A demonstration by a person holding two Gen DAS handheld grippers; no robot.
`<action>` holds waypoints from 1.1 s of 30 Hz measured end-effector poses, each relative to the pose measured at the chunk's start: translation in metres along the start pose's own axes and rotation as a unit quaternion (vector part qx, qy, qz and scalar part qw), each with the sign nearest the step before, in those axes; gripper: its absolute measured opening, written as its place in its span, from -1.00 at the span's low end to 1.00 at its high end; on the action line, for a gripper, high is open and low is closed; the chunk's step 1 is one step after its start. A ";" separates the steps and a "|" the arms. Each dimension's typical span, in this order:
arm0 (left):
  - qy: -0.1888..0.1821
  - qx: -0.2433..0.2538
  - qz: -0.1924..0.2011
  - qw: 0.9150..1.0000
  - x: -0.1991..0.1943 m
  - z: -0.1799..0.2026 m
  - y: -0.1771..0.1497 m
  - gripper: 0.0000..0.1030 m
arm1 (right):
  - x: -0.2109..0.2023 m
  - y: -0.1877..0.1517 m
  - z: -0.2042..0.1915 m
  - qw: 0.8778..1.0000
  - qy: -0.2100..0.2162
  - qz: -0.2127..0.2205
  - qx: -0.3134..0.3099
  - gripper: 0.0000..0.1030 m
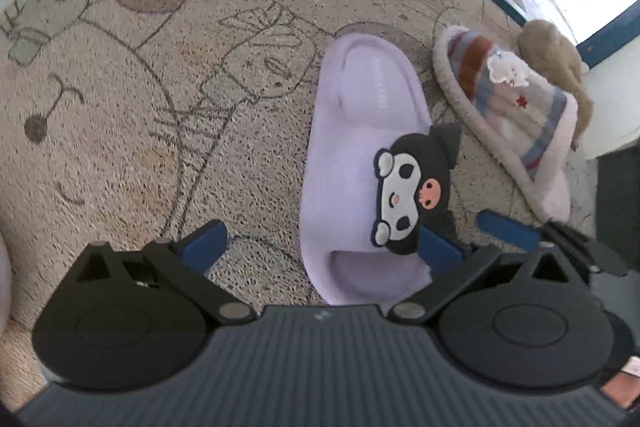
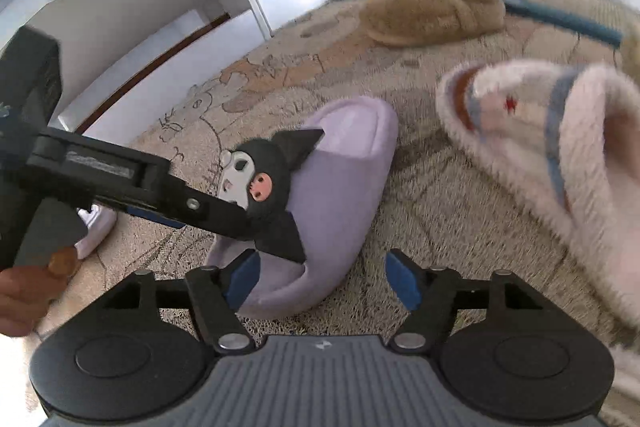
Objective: Organize scattered shoes
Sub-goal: 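Lift and turn the lilac slide sole-down with the right tool, then grasp the slide at its Kuromi badge with the left tool while the right tool holds it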
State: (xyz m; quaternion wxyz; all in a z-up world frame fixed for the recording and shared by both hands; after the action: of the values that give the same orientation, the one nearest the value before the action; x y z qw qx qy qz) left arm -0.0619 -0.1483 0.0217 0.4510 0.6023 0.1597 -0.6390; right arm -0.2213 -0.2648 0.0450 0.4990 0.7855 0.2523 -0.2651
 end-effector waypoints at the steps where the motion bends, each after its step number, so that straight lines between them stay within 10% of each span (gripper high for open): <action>1: 0.004 0.004 0.002 1.000 -0.002 0.000 0.000 1.00 | -0.001 0.002 0.000 1.000 -0.005 0.003 -0.003 0.49; 10: 0.059 0.006 0.029 0.998 -0.016 -0.024 0.017 1.00 | -0.009 0.015 0.024 0.997 -0.071 0.036 0.025 0.56; 33: 0.034 0.084 0.042 0.995 -0.004 0.023 0.068 1.00 | 0.014 0.006 -0.026 0.994 -0.074 -0.022 -0.071 0.56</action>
State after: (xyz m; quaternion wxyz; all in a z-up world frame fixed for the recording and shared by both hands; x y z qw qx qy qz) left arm -0.0247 -0.2011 0.0542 0.4192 0.6657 0.0953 -0.6100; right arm -0.2029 -0.2413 0.0484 0.5650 0.7204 0.2504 -0.3149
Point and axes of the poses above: each gripper's, at about its wrist camera, not at the fingertips, and x roughly the way its jaws point, z to its right, y to its top, the point moved 5 cm from there along x, roughly the way its jaws point, and after that the axes turned 7 degrees about y, right-handed, at the moved point
